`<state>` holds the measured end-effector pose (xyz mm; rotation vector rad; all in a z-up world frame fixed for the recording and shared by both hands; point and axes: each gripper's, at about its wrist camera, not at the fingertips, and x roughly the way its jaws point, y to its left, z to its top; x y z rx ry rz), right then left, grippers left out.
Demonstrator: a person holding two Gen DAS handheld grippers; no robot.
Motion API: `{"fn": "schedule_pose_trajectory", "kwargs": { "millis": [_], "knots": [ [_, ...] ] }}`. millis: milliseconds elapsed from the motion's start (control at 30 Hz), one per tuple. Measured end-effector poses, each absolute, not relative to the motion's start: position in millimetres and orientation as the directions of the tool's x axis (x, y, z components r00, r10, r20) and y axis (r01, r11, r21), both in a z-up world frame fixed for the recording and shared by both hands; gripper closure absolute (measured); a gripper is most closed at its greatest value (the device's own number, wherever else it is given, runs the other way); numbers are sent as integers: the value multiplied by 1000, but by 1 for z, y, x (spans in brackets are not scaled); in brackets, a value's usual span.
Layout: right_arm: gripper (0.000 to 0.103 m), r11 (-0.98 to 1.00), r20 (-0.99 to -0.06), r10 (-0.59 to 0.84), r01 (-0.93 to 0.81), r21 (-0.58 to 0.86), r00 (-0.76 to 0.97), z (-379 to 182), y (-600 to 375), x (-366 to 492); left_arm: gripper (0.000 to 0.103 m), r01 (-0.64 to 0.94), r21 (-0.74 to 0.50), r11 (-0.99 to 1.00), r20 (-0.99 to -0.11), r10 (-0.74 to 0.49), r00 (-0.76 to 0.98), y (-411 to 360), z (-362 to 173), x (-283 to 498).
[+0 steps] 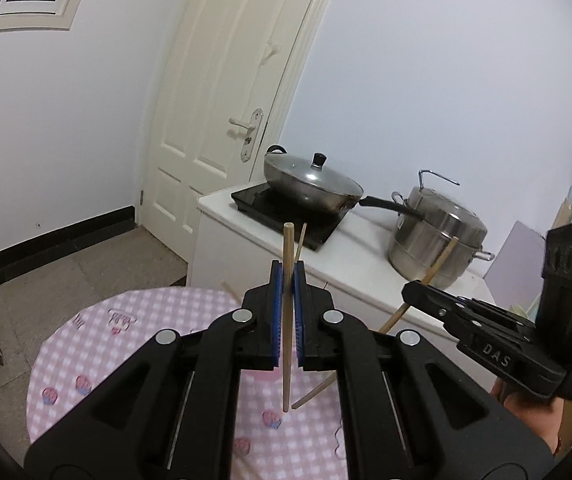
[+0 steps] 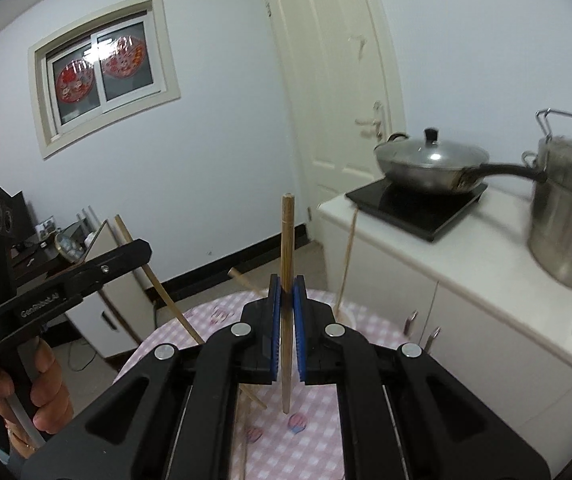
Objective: Organize utensils
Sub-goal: 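Carry both upright chopsticks over the pink cup and lower them in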
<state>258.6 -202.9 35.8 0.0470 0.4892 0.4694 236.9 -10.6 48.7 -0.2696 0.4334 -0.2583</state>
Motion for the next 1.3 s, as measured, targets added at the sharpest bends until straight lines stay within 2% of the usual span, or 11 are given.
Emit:
{"fn": "schedule_pose_trajectory", "kwargs": {
  "millis": [467,867,1300],
  "knots": [
    [98,930,-267,365,-339,141,892,47,-220,287,97,119,-305,945,-275,-206,939,-37,59,291],
    [98,943,-314,333,-321,90,889,7,-209,310,97,103,-260,960,-332,-190,924,-49,5,322],
    [98,945,-363,326,-311,101,873,-29,-204,305,97,118,-254,960,-380,-211,901,-52,-23,314]
  ]
}}
